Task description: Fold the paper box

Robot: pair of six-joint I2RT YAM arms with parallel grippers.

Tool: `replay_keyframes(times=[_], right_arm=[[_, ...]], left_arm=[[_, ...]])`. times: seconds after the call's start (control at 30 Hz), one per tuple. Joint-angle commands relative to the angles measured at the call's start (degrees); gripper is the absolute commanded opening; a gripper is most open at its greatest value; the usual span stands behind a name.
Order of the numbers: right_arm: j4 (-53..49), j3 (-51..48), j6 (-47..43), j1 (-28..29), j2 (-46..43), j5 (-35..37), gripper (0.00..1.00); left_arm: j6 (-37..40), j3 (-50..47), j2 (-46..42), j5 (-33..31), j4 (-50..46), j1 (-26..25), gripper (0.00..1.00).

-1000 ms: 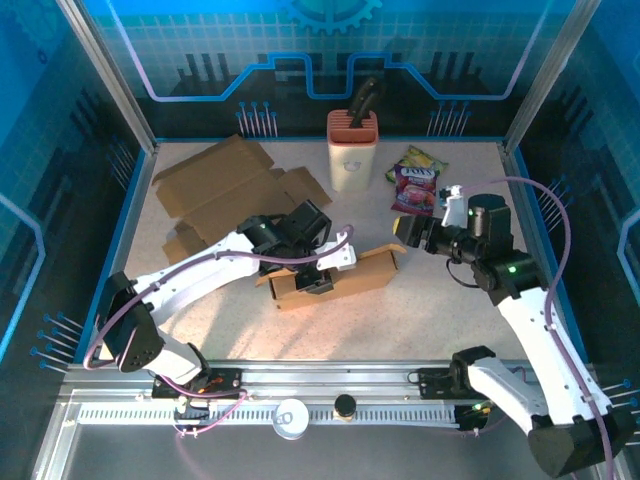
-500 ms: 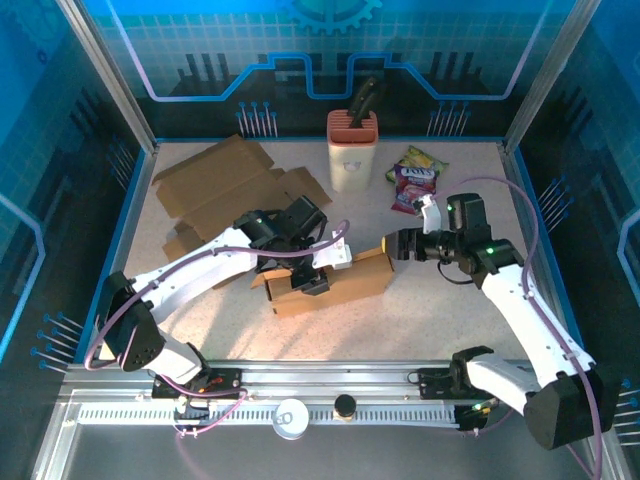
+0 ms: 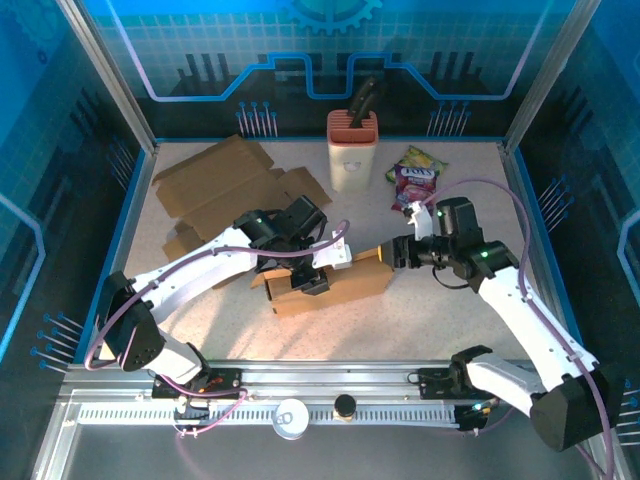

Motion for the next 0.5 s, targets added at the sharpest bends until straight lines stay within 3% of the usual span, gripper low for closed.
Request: replay_keyframes(times=[0.0, 0.47], right_arm=[[-2.5, 0.8, -0.21, 1.98, -1.28, 4.57, 0.46], [-6.52, 3.58, 0.17, 7.53, 1.39, 18.72, 0.24]], left_arm=[[0.89, 0.67, 0.35, 0.6, -1.6, 0.57, 0.42], [1.02, 0.79, 0.53, 0.33, -1.42, 0.64, 0.43]])
